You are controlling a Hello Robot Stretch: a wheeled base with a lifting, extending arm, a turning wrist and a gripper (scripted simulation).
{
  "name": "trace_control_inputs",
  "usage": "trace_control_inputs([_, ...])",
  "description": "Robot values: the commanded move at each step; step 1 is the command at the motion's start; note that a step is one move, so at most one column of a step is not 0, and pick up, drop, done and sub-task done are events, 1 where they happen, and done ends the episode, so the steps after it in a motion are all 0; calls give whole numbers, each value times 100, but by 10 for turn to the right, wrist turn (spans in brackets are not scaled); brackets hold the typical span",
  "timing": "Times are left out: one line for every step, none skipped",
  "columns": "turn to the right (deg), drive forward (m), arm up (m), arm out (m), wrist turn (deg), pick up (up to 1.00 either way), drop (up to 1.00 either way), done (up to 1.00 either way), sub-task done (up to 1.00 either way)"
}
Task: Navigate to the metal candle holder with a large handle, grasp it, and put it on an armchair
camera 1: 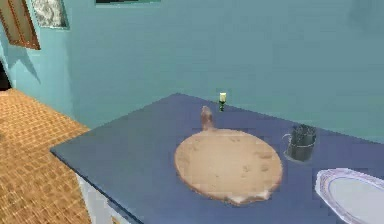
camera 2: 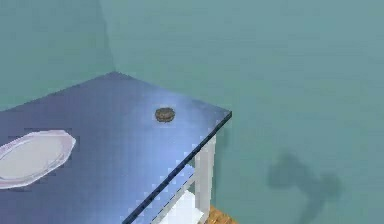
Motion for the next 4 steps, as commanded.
trace_control_inputs([-450, 0, 0, 0, 0, 0, 0, 0, 0])
trace_control_inputs([-120, 0, 0, 0, 0, 0, 0, 0, 0])
trace_control_inputs([0, 0, 50, 0, 0, 0, 0, 0, 0])
trace_control_inputs([0, 0, 38, 0, 0, 0, 0, 0, 0])
